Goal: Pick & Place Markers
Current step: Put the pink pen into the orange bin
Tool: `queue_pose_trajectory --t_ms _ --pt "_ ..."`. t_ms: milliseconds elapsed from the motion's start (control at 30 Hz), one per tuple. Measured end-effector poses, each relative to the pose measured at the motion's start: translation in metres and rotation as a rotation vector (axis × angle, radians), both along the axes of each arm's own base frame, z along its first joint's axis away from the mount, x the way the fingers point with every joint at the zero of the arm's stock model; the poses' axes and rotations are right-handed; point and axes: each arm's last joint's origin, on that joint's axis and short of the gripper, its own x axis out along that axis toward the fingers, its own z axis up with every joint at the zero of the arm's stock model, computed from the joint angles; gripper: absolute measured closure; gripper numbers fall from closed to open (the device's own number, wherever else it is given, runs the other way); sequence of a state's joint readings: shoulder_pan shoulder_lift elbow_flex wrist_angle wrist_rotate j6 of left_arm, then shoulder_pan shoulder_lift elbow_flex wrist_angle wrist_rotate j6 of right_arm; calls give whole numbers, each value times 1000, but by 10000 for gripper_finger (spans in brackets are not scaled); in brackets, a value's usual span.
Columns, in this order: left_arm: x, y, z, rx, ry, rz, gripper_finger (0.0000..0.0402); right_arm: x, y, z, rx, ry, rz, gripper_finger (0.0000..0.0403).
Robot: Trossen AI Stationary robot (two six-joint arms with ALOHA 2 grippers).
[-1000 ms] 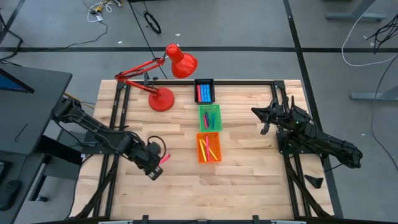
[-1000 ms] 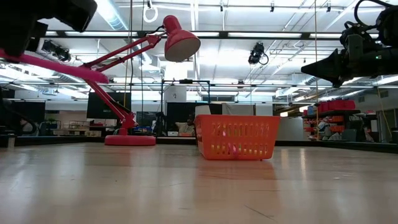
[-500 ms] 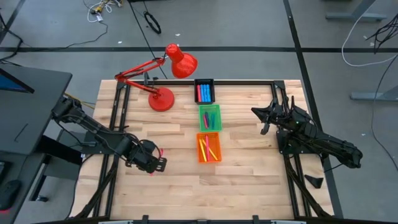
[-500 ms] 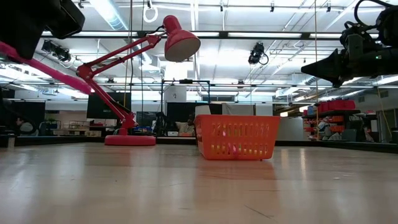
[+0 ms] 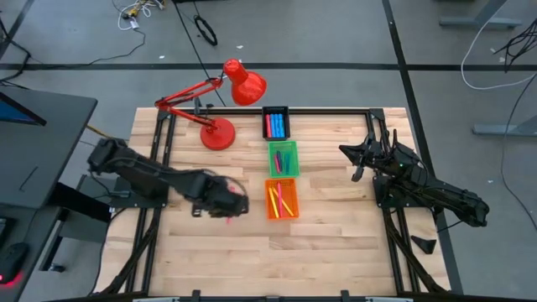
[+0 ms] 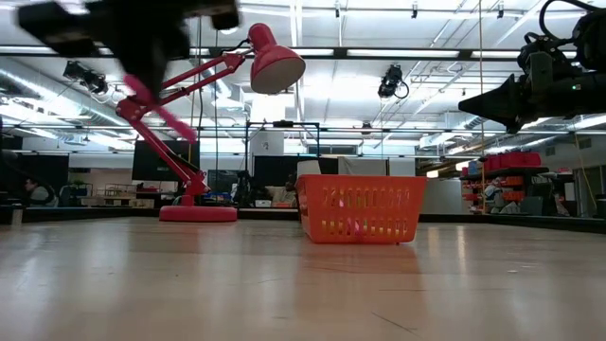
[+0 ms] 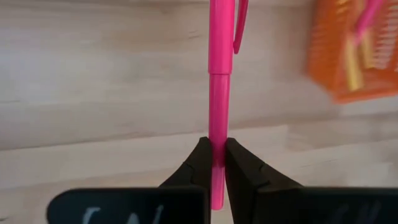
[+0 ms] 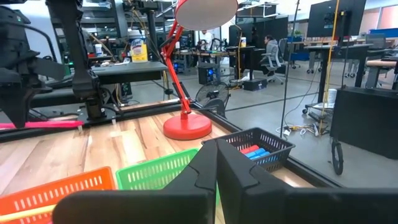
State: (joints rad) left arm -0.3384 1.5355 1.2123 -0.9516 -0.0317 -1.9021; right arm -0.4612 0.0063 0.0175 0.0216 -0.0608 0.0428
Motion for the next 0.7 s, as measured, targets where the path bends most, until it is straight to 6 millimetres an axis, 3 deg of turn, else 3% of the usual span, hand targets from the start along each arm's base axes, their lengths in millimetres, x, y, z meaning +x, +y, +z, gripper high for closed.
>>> queue_pose_trajectory --t_ms 367,700 --pt "95 36 4 -7 -36 57 379 0 0 0 0 0 0 392" --pt "160 36 -5 -6 -62 64 379 0 0 0 0 0 0 392"
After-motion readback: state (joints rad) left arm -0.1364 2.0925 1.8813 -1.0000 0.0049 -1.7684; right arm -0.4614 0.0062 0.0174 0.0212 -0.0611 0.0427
